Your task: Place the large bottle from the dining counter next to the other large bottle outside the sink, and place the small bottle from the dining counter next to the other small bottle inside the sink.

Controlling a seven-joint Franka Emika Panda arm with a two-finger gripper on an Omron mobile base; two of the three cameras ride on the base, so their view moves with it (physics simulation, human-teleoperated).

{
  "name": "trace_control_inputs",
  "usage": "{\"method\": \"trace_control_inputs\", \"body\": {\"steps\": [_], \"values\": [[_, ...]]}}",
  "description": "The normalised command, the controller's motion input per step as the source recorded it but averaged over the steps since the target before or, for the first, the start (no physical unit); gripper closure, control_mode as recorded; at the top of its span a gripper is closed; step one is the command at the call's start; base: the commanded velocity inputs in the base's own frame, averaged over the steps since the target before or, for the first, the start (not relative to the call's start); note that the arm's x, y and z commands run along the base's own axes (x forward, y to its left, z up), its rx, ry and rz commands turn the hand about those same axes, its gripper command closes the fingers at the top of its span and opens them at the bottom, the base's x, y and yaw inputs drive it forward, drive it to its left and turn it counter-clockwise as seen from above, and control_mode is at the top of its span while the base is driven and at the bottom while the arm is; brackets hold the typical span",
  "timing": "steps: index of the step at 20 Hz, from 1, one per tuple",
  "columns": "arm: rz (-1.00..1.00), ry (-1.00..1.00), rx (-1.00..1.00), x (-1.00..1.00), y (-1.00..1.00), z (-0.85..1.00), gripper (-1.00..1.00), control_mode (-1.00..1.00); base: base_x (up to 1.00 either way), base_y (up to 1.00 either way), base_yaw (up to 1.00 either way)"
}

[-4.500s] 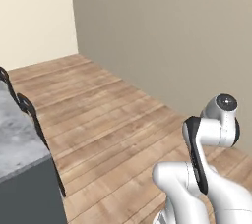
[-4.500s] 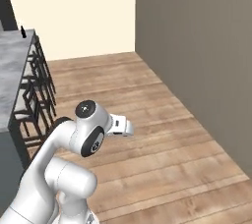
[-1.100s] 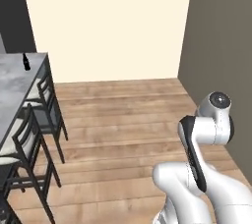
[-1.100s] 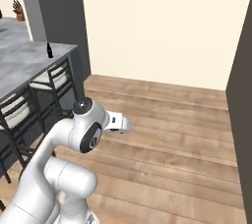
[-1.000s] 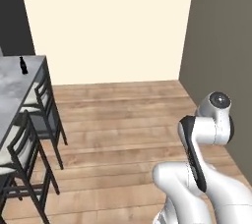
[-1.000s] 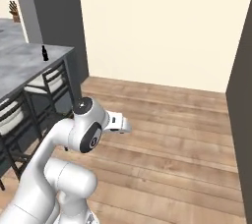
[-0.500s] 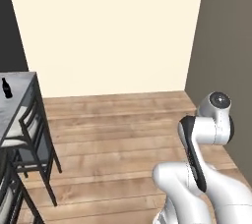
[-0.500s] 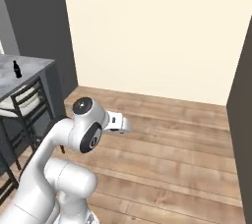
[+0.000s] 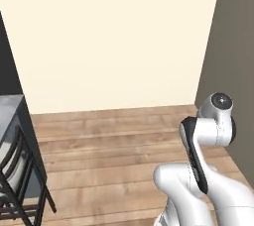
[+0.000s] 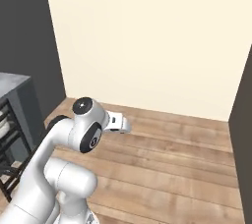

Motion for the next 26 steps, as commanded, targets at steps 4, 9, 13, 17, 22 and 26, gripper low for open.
{"method": "trace_control_inputs", "body": {"steps": [4,9,13,17,22,26], "values": [[0.00,0.00,0.00,0.00,0.00,0.00,-1.00,1.00,1.00,-0.05,0.00],[0.00,0.00,0.00,0.00,0.00,0.00,-1.00,1.00,0.77,-0.08,0.21],[0.00,0.00,0.00,0.00,0.00,0.00,-1.00,1.00,0.31,0.00,0.42],[0.00,0.00,0.00,0.00,0.00,0.00,-1.00,1.00,0.05,0.00,0.48],[0.00,0.00,0.00,0.00,0.00,0.00,-1.00,1.00,0.00,0.00,0.50],[0.00,0.00,0.00,0.00,0.00,0.00,-1.00,1.00,-0.01,0.00,0.50]]}}
